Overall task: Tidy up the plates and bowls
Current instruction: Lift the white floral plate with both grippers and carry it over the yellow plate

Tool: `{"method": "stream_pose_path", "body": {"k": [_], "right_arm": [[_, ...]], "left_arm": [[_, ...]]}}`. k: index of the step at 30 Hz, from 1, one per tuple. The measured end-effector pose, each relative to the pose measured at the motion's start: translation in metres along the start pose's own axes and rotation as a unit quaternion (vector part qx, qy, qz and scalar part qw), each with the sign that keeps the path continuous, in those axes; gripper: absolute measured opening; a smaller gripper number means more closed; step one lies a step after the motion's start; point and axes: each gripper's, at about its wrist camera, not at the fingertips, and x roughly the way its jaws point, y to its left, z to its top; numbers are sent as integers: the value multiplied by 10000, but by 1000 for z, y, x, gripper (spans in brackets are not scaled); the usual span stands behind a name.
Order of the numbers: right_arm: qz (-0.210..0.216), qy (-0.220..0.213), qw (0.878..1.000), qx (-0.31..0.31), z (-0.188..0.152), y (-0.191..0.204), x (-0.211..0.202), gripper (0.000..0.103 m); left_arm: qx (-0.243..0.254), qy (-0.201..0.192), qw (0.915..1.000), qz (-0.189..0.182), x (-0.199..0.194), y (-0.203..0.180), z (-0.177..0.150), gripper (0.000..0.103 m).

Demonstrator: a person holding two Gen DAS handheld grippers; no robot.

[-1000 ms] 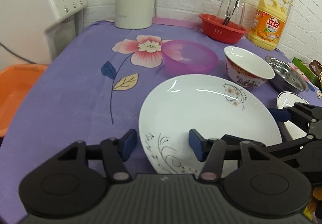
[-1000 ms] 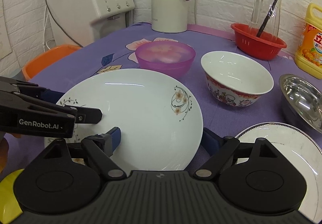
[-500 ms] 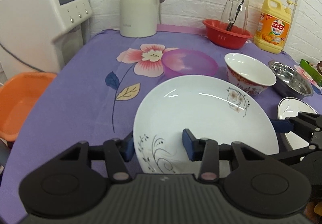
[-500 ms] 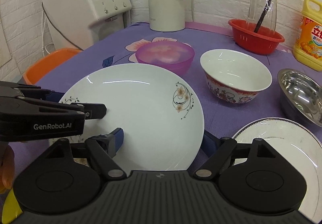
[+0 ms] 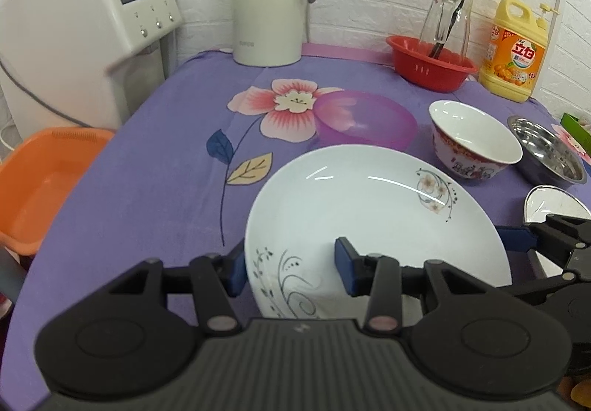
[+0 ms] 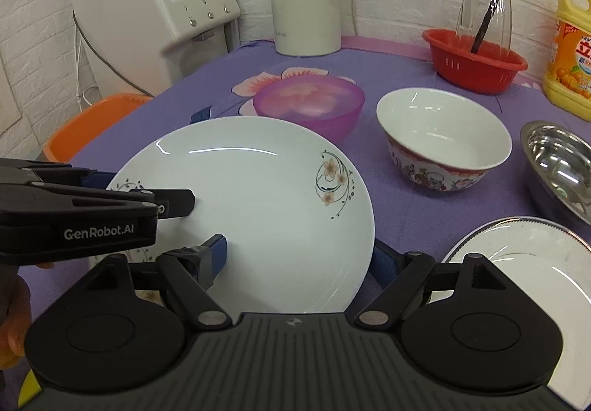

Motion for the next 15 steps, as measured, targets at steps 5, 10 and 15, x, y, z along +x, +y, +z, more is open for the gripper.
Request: {"method": "stream_pose_path", "body": {"k": [5,10,15], "right_arm": [[110,17,9998,-161,2,-2,0,103],[195,63,9997,-131,-2,-8,1,103],[160,160,9997,-89,1,0,3,103]], "left_arm": [[-194,101,9996,-187,6,9,-3,43],[-209,68,9995,-248,7,11,-6,44],[-164,63,9997,-139,5,5,-6,44]]}}
